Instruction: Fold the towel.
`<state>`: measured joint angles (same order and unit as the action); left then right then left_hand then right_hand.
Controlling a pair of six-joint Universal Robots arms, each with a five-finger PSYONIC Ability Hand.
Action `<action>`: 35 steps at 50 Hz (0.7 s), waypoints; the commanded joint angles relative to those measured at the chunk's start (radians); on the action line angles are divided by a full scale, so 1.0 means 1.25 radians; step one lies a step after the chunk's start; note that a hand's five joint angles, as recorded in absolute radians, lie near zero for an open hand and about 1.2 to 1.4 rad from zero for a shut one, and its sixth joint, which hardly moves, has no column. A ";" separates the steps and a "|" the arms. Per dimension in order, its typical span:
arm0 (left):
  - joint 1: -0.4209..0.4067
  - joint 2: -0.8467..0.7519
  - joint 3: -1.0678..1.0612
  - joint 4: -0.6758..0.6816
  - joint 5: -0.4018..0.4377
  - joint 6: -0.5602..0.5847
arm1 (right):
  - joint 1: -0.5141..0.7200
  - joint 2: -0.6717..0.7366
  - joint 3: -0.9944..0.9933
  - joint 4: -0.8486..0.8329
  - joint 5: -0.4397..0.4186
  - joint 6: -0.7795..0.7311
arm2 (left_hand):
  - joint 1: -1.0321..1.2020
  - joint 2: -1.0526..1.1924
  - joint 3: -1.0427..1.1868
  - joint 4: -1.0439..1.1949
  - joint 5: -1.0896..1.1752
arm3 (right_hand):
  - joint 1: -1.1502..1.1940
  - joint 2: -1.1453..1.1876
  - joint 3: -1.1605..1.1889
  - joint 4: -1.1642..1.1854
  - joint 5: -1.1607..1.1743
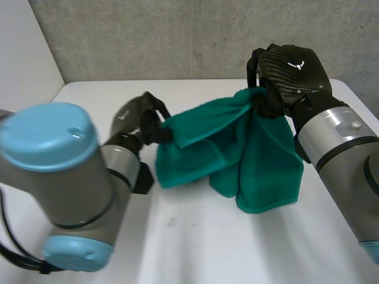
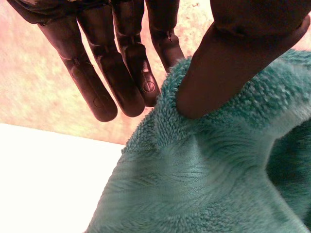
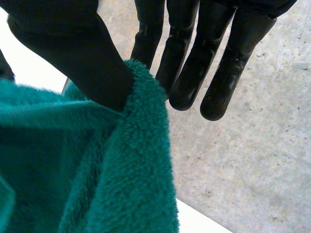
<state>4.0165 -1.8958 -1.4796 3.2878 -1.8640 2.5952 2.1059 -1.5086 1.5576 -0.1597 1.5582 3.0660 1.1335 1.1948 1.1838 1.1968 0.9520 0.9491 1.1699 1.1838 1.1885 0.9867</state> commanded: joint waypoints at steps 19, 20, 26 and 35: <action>0.151 0.081 -0.096 -0.081 0.129 0.409 | -0.013 0.273 -0.118 0.152 -0.064 -0.148 | 0.210 0.161 0.170 0.160 0.216 | -0.214 -0.391 -0.402 -0.406 -0.384; 0.151 0.076 -0.095 -0.081 0.129 0.406 | -0.040 0.268 -0.116 0.155 -0.064 -0.130 | 0.210 0.161 0.170 0.160 0.216 | -0.368 -0.545 -0.556 -0.559 -0.538; 0.158 0.077 -0.096 -0.081 0.134 0.403 | -0.125 0.185 -0.073 0.158 -0.076 -0.072 | 0.210 0.161 0.170 0.160 0.216 | -0.620 -0.796 -0.807 -0.811 -0.789; 0.148 0.154 -0.095 -0.083 0.136 0.405 | -0.249 0.194 -0.046 0.177 -0.218 -0.052 | 0.210 0.161 0.170 0.160 0.216 | -0.609 -0.786 -0.797 -0.801 -0.779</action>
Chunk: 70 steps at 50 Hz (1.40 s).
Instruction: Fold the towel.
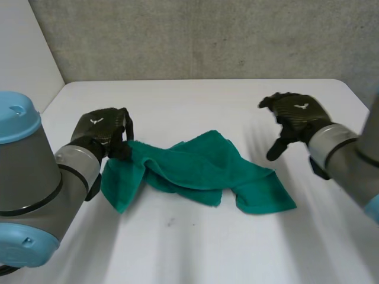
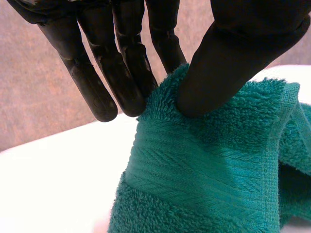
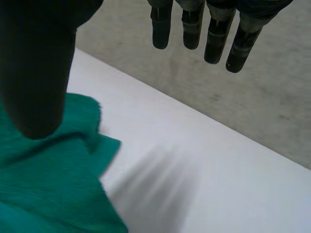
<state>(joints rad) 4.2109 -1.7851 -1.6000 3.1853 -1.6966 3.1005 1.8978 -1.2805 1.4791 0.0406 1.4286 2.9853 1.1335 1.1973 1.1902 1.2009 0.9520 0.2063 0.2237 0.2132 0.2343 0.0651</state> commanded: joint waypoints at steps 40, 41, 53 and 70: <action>0.007 0.239 0.160 -0.112 0.007 0.023 | -0.120 -0.082 -0.092 0.030 -0.133 -0.002 | 0.210 0.159 0.165 0.156 0.216 | 0.952 0.938 0.946 0.930 0.925; 0.023 0.239 0.152 -0.121 0.009 0.025 | -0.135 -0.104 -0.097 0.050 -0.133 -0.039 | 0.210 0.159 0.165 0.156 0.216 | 0.952 0.938 0.946 0.930 0.925; 0.096 0.172 0.005 -0.186 0.147 0.083 | -0.151 -0.204 -0.085 0.325 -0.062 -0.566 | 0.210 0.159 0.165 0.156 0.216 | 0.952 0.938 0.946 0.930 0.925; 0.083 -0.181 0.264 -0.159 0.128 0.232 | 0.030 0.158 -0.318 0.183 0.165 -0.619 | 0.210 0.159 0.165 0.156 0.216 | 0.952 0.938 0.946 0.930 0.925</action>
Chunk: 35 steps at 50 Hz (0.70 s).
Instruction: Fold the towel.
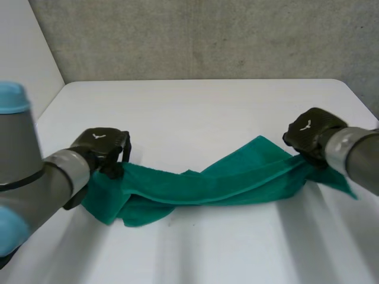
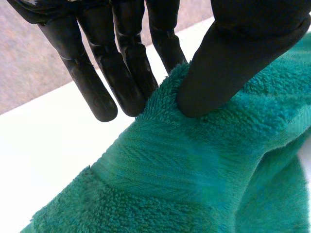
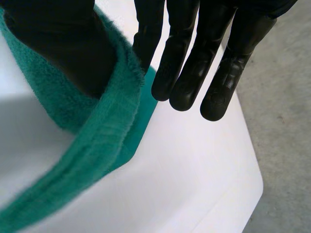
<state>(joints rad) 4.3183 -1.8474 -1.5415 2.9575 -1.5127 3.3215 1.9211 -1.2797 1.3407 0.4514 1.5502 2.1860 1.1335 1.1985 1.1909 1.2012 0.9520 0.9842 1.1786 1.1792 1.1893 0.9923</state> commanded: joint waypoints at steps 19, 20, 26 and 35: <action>0.016 0.011 0.355 0.334 -0.037 0.092 | 0.013 -0.008 -0.233 -0.659 0.074 0.118 | 0.210 0.158 0.164 0.156 0.216 | 0.330 0.174 0.174 0.166 0.184; 0.019 0.017 0.329 0.331 -0.032 0.084 | 0.012 -0.028 -0.176 -0.658 0.061 0.120 | 0.210 0.158 0.164 0.156 0.216 | 0.330 0.174 0.174 0.166 0.184; 0.055 0.033 0.172 0.323 0.001 0.047 | 0.004 -0.070 0.043 -0.639 0.039 0.120 | 0.210 0.158 0.164 0.156 0.216 | 0.330 0.174 0.174 0.166 0.184; 0.076 -0.111 -0.034 0.331 0.057 0.047 | 0.006 0.045 0.216 -0.626 0.036 0.163 | 0.210 0.158 0.164 0.156 0.216 | 0.330 0.174 0.174 0.166 0.184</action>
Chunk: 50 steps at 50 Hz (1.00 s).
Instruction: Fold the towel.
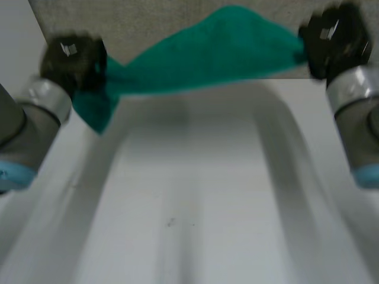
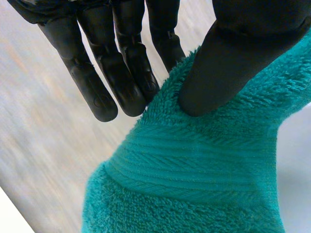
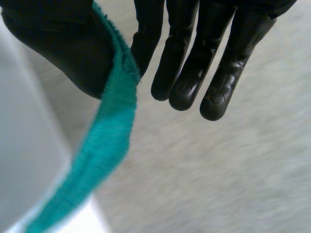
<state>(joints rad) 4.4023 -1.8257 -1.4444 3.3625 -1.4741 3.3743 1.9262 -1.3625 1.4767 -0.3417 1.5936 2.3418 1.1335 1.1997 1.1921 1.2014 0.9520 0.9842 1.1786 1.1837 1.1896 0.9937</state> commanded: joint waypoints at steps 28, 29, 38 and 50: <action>0.008 0.080 -0.289 -0.115 -0.044 -0.009 | -0.005 0.127 0.176 0.052 0.006 0.204 | -0.619 -0.672 -0.665 -0.673 -0.613 | 0.330 0.174 0.170 0.165 0.182; 0.005 0.098 -0.317 -0.117 -0.071 -0.011 | -0.005 0.128 0.176 0.052 0.006 0.204 | -0.614 -0.667 -0.661 -0.668 -0.608 | 0.330 0.174 0.170 0.165 0.182; -0.033 0.109 -0.409 -0.119 -0.146 -0.055 | -0.001 0.128 0.182 0.055 0.004 0.203 | -0.597 -0.650 -0.644 -0.652 -0.592 | 0.330 0.174 0.170 0.165 0.182; -0.021 -0.024 -0.365 -0.075 -0.145 -0.066 | 0.008 0.127 0.200 0.052 0.004 0.203 | -0.593 -0.646 -0.640 -0.647 -0.587 | 0.330 0.174 0.170 0.165 0.182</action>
<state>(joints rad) 4.3704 -1.7824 -1.9470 3.2396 -1.6582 3.2908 1.9343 -1.2029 1.7146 -0.2741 1.5981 2.5965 0.3598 0.3505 0.3530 0.3452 0.1679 0.9842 1.1786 1.1837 1.1896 0.9948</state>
